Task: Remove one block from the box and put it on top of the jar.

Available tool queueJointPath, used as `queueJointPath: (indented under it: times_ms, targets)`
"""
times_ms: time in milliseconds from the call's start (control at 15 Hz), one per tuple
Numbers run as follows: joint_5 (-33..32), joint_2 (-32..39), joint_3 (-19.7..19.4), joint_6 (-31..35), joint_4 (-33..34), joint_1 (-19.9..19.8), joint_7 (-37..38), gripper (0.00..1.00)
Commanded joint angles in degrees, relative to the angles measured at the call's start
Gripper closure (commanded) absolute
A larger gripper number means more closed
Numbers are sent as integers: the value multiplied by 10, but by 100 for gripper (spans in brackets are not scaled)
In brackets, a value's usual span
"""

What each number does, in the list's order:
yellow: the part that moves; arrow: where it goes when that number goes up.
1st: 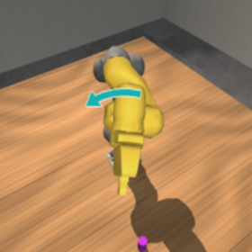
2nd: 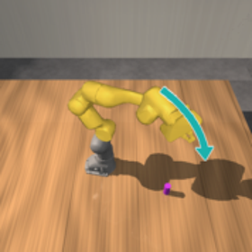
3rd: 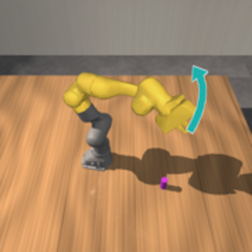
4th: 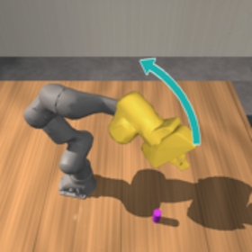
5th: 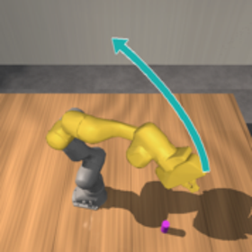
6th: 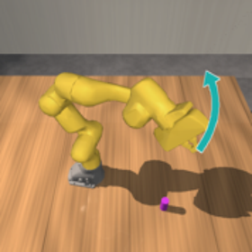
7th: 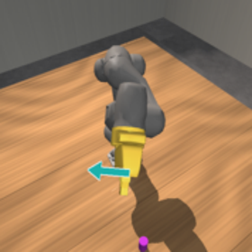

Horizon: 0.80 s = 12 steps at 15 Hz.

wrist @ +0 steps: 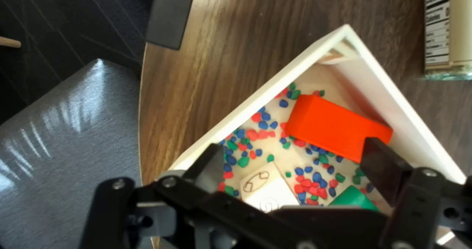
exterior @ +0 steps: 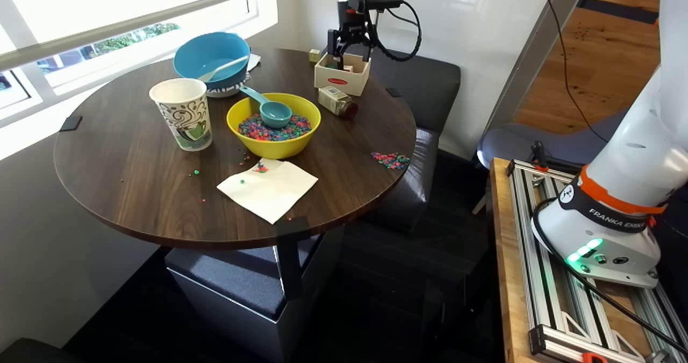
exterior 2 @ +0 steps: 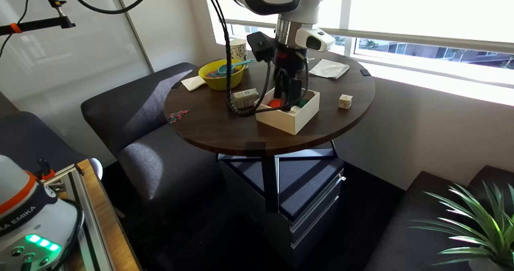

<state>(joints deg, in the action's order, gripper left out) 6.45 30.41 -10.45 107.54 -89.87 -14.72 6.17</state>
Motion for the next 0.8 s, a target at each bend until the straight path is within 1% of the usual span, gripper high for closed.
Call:
queueJointPath:
  times_ms: [0,133,200,333,533,600,733]
  targets:
    - [16,-13,14,-9,-3,-3,-25,0]
    - [9,-37,15,-4,-17,4,-23,0]
    - [3,-13,10,-2,2,1,-14,0]
    - [3,-23,12,-2,1,4,-14,0]
    - [9,-10,9,62,1,6,6,0]
    - [9,-1,7,96,0,6,18,0]
    - [14,18,7,115,11,2,31,0]
